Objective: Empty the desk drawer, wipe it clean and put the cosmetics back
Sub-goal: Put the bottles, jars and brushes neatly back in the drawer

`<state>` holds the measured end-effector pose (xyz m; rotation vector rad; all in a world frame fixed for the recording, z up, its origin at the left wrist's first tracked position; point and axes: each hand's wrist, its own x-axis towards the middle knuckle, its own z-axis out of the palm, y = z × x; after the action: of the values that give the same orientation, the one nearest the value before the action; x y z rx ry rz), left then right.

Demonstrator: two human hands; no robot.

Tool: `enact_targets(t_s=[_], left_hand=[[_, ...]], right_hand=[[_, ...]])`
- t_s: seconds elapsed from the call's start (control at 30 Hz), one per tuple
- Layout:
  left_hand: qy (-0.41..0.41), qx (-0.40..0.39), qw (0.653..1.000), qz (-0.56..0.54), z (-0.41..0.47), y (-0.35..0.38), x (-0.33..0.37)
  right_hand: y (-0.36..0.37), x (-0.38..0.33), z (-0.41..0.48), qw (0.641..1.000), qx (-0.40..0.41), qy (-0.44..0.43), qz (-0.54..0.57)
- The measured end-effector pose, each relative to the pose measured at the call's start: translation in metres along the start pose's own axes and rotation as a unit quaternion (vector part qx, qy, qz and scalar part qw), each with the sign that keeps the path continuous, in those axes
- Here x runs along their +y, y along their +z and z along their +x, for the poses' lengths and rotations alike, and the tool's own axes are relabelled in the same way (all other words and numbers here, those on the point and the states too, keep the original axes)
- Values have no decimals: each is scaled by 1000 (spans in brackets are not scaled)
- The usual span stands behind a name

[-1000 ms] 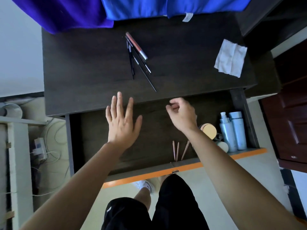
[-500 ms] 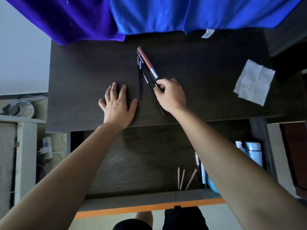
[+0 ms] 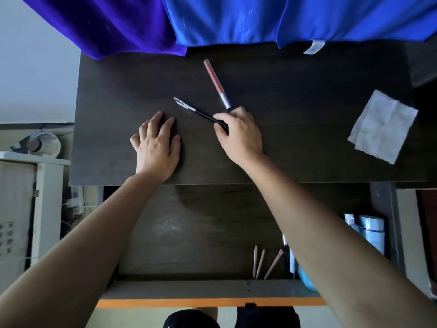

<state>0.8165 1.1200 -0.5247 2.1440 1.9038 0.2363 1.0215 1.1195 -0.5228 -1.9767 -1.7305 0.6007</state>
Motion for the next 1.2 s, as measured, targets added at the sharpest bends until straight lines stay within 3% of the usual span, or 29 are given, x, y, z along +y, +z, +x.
enact_targets(t_s=[0.13, 0.47, 0.67, 0.93, 1.07, 1.2], left_hand=[[1, 11, 1000, -11, -1, 2, 0], [29, -5, 999, -19, -5, 1, 12], [41, 1, 999, -25, -10, 3, 21], [231, -35, 970, 68, 16, 10, 63], [243, -23, 965, 93, 23, 14, 75], [208, -88, 969, 96, 19, 14, 84]], right_hand=[[-16, 24, -10, 999, -35, -41, 1], [-38, 24, -4, 994, -102, 7, 37], [-62, 37, -11, 986, -70, 68, 138], [-88, 81, -30, 972, -32, 148, 180], [-89, 94, -37, 961, -19, 178, 209], [-88, 93, -39, 955, -13, 185, 230]])
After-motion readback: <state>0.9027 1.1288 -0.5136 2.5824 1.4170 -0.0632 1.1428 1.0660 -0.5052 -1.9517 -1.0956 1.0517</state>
